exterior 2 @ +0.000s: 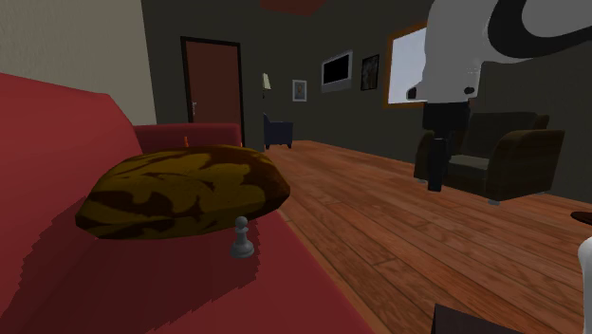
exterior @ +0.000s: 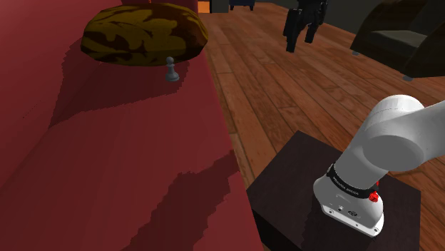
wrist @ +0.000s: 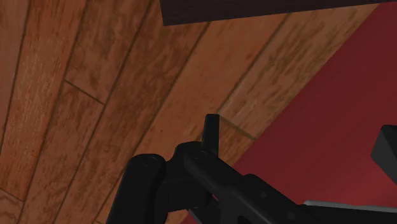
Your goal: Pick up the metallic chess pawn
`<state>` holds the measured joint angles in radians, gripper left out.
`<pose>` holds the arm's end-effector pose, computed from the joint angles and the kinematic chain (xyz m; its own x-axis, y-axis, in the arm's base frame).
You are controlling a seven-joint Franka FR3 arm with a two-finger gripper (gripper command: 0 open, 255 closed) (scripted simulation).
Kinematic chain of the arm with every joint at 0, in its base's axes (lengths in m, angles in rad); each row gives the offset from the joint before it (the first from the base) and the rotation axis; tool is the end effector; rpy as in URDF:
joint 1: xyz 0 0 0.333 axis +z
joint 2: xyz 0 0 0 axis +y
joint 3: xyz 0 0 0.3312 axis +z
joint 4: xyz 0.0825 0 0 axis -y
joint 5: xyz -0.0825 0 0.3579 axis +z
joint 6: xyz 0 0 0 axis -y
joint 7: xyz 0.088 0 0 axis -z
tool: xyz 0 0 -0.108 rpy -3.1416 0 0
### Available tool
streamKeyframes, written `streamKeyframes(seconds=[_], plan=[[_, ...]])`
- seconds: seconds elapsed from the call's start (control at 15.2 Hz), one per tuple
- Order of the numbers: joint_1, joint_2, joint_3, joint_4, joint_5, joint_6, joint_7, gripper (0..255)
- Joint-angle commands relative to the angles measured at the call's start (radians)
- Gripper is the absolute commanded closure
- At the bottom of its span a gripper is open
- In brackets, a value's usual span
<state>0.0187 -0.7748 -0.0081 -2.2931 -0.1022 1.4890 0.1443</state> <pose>0.2653 -0.0099 0.6185 0.9903 -0.1384 -0.0148 -0.1363 -0.9857 0.0994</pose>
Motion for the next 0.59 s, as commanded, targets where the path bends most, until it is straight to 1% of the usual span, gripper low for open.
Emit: streamKeyframes(seconds=[0.0, 0.53], plan=[[0.000, 0.000, 0.000, 0.000, 0.000, 0.000, 0.000, 0], [0.022, 0.189, 0.084, 0.049, 0.073, 0.209, 0.145, 0]])
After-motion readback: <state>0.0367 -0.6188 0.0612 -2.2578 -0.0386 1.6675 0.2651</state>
